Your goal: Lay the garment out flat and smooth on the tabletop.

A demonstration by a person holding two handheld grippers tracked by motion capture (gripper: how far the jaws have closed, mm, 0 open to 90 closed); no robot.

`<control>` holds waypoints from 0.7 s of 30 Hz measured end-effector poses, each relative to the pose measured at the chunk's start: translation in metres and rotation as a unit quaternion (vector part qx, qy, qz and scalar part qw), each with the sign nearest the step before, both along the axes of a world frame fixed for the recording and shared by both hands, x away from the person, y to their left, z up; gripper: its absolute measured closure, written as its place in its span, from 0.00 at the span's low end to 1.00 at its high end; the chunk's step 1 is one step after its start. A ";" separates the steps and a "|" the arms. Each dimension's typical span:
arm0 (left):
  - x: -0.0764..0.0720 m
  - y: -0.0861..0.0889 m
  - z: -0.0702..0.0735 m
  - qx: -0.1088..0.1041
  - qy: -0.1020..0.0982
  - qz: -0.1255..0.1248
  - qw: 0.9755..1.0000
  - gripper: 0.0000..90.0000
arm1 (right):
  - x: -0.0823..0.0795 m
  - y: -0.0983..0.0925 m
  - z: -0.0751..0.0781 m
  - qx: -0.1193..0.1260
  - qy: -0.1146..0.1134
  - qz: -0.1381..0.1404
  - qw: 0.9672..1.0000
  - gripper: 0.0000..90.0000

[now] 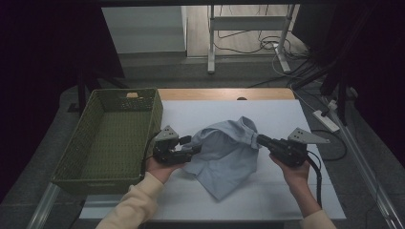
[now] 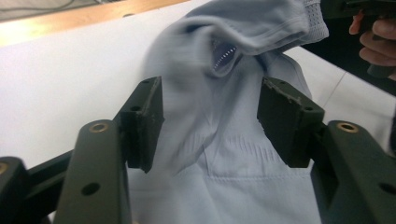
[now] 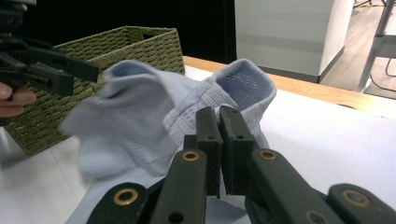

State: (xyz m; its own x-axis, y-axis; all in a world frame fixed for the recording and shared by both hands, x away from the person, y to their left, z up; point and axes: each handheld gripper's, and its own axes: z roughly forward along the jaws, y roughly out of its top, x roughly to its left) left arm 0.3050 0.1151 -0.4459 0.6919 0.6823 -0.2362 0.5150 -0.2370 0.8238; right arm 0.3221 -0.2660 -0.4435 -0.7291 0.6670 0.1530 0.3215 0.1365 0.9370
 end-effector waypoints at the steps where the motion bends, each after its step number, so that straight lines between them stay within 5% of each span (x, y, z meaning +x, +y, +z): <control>1: 0.001 -0.001 0.000 0.002 -0.001 0.000 1.000 0.44 | 0.000 0.001 0.000 -0.003 0.001 0.003 1.000 0.96; 6: 0.015 -0.011 0.000 0.011 -0.010 -0.004 1.000 0.42 | 0.001 0.004 -0.002 -0.005 0.004 0.007 1.000 0.96; 12: 0.035 -0.013 -0.014 0.014 0.020 -0.002 1.000 0.41 | 0.002 0.005 -0.005 -0.013 0.007 0.006 1.000 0.96; 14: 0.037 -0.011 -0.017 0.017 0.026 0.000 1.000 0.41 | 0.004 0.004 -0.009 -0.034 0.004 -0.024 0.999 0.93; 17: 0.035 -0.009 -0.018 0.015 0.026 0.002 1.000 0.41 | 0.009 -0.001 -0.018 -0.069 0.006 -0.086 0.994 0.68; 21: 0.033 -0.007 -0.017 0.010 0.024 0.001 1.000 0.41 | 0.008 -0.005 -0.019 -0.065 0.011 -0.118 0.991 0.53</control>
